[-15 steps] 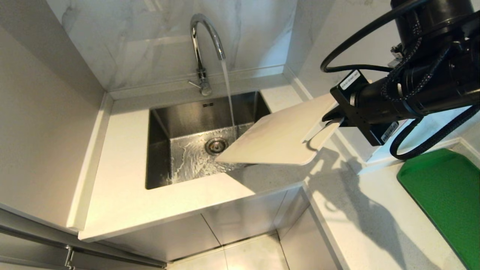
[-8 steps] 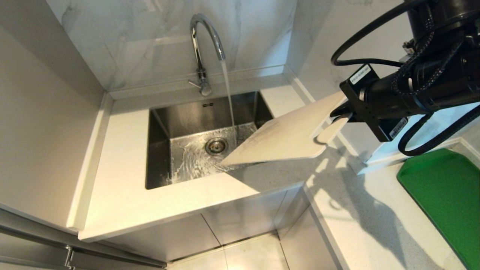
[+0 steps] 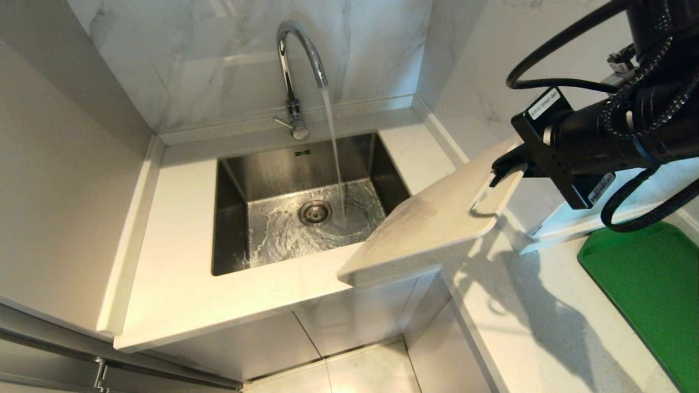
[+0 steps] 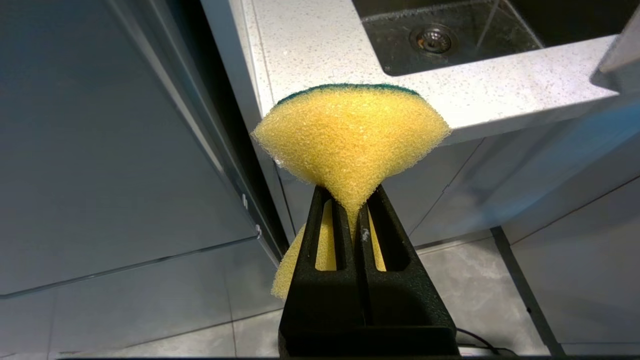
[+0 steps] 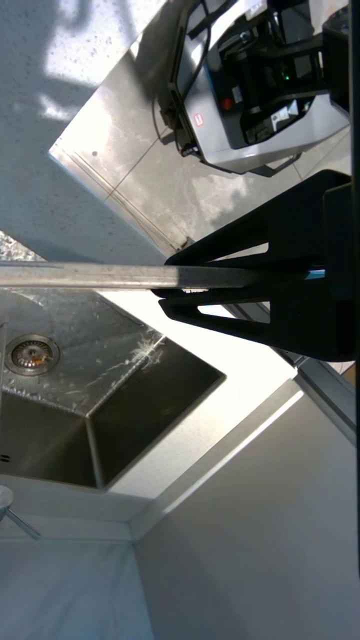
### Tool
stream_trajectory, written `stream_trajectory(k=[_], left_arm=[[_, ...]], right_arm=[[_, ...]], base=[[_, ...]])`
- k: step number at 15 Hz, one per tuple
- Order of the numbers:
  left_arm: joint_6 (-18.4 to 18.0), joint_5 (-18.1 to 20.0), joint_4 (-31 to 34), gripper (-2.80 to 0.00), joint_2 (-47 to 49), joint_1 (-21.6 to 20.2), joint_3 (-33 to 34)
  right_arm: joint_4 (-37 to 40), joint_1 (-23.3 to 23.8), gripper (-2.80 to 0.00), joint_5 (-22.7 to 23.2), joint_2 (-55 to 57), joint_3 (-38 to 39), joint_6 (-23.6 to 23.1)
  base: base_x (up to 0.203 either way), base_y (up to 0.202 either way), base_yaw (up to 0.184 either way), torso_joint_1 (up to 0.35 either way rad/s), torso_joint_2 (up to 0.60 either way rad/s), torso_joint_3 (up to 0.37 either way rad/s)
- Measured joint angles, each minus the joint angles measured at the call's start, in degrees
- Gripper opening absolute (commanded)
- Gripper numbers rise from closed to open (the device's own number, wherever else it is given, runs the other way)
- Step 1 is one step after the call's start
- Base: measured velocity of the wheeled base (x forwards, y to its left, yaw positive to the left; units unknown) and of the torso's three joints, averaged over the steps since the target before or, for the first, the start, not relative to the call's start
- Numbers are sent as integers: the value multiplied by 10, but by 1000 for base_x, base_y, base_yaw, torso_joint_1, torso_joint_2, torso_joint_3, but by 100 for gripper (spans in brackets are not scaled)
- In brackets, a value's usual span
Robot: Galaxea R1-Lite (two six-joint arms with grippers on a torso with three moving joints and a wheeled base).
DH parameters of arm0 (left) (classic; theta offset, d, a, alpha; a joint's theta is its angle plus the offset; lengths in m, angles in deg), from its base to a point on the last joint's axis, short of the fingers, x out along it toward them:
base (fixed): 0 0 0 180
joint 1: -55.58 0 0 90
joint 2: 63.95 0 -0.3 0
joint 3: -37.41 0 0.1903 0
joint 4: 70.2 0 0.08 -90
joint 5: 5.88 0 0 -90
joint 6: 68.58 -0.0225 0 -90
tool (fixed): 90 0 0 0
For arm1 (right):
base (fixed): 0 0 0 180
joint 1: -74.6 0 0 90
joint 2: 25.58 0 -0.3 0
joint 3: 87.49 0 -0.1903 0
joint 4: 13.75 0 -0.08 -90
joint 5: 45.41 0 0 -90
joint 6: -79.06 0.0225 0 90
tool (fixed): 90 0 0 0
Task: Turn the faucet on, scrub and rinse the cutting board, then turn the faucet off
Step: Scrub the cutting board underwater
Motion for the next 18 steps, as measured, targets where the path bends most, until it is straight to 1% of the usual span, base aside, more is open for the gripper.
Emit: stream_trajectory(k=[11,15,18], left_arm=[[-15,2,1,-280,0,0,0],[-14,2,1,-280,0,0,0],[-14,1,1,-280,0,0,0]], right_arm=[[1,0,-280,0,-27,12,0],[3,0,-280,0,-35,18,1],[3,0,-280,0,-39,19,3]], base=[[0,0,0,0,0,0],[139,0,25,0,2,3],[215,0,-20,5,8,6]])
